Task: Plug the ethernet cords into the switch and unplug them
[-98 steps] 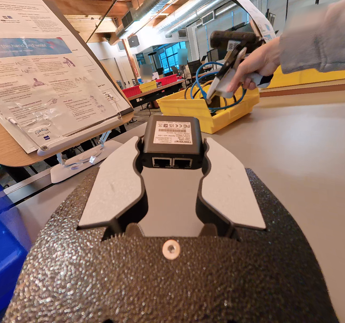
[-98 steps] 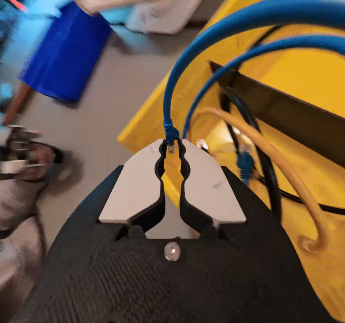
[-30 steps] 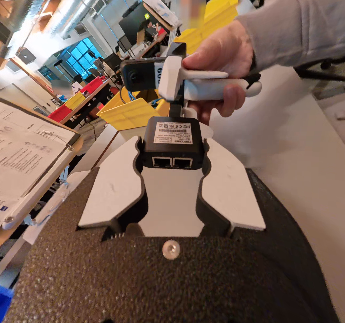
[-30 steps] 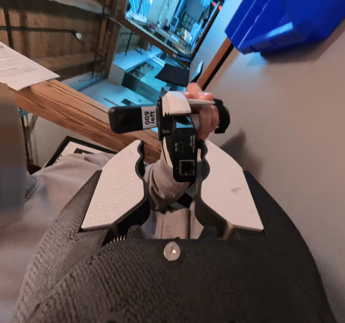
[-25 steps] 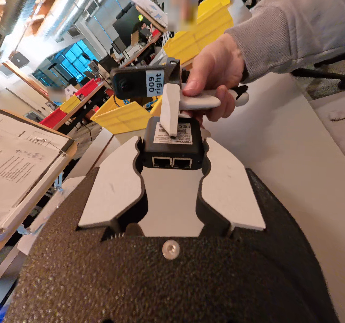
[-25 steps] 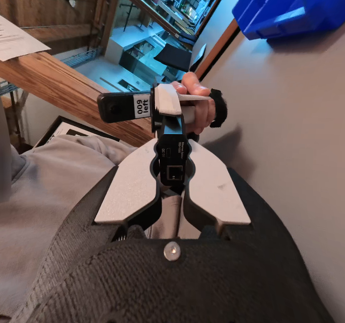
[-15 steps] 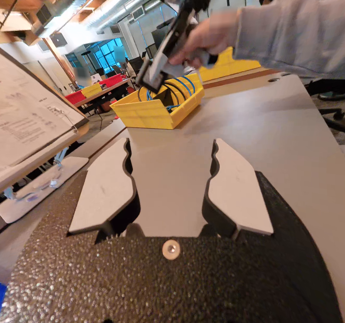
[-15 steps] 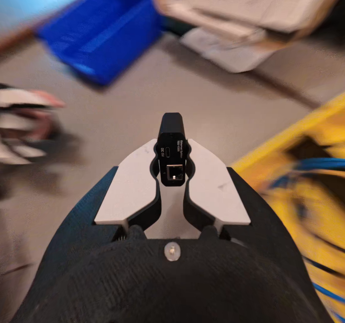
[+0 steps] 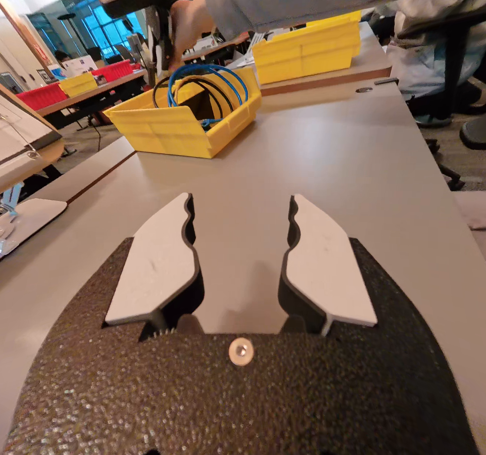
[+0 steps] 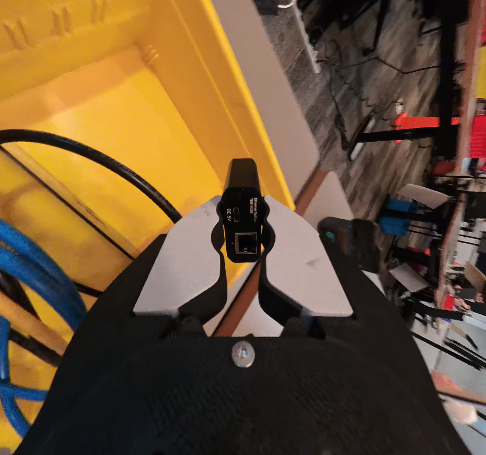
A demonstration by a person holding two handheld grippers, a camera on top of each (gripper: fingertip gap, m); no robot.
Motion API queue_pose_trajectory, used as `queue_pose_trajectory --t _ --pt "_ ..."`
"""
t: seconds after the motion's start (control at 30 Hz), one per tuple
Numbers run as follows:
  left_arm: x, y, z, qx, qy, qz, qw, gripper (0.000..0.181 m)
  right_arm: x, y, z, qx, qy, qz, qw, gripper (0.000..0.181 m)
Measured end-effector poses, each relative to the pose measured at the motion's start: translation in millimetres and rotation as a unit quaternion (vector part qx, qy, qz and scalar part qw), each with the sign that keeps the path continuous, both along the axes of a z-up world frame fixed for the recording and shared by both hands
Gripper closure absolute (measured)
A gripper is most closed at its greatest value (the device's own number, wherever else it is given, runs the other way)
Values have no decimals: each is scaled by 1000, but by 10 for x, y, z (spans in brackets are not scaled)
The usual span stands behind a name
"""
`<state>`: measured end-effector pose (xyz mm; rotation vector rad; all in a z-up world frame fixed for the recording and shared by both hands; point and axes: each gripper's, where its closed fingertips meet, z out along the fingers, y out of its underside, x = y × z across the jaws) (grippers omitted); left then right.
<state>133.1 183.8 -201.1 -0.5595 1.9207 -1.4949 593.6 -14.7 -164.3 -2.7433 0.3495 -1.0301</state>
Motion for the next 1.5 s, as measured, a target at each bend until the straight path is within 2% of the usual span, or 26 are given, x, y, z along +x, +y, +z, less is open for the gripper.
queue_pose_trajectory --t 0.07,0.17,0.27,0.37,0.43,0.5,0.57,0.67,0.77,0.9,1.03,1.13,1.2,1.33,1.4,1.5 --pt "15 -7 -6 -5 7 0 1000 114 -24 30 -173 6 37 2 999 158" --pt "78 5 -24 -11 25 13 1000 113 -19 59 -135 18 14 17 1000 148" --pt "199 -12 -67 -13 51 39 998 113 -115 65 148 54 -24 43 997 122" --pt "452 -108 -72 -37 81 77 993 112 -346 -116 567 111 -74 21 991 106" --pt "708 -197 -36 -61 101 113 987 110 -687 -236 804 193 -98 2 976 102" --pt "983 -319 40 -81 118 141 980 109 -1154 -384 885 275 -103 -19 956 98" --pt "1266 -492 146 -97 131 149 975 103 -1646 -557 787 344 -104 -46 932 97" --pt "1705 -774 261 -120 173 156 965 93 -2315 -757 395 419 -86 -82 900 94" --pt "2082 -1064 233 -98 226 163 955 89 -2731 -937 76 470 -77 -128 870 88" --pt "2477 -1266 31 -49 275 212 937 90 -2803 -1231 182 479 -99 -167 856 84" --pt "2624 -1426 -208 -7 321 221 921 97 -2803 -1331 342 515 -119 -154 835 92" --pt "2796 -1185 -303 53 287 287 912 131 -2787 -1317 282 524 -98 -150 833 94" --pt "2897 -1071 -317 54 278 309 908 138 -2791 -1268 259 530 -86 -142 831 95" --pt "3064 -839 -320 68 249 345 902 174 -2811 -1135 320 542 -81 -121 828 97" --pt "3023 -762 -318 30 265 330 906 176 -2833 -1075 312 535 -77 -113 834 97" --pt "2739 -593 -303 36 270 299 915 177 -2887 -1000 315 520 -70 -92 846 98"
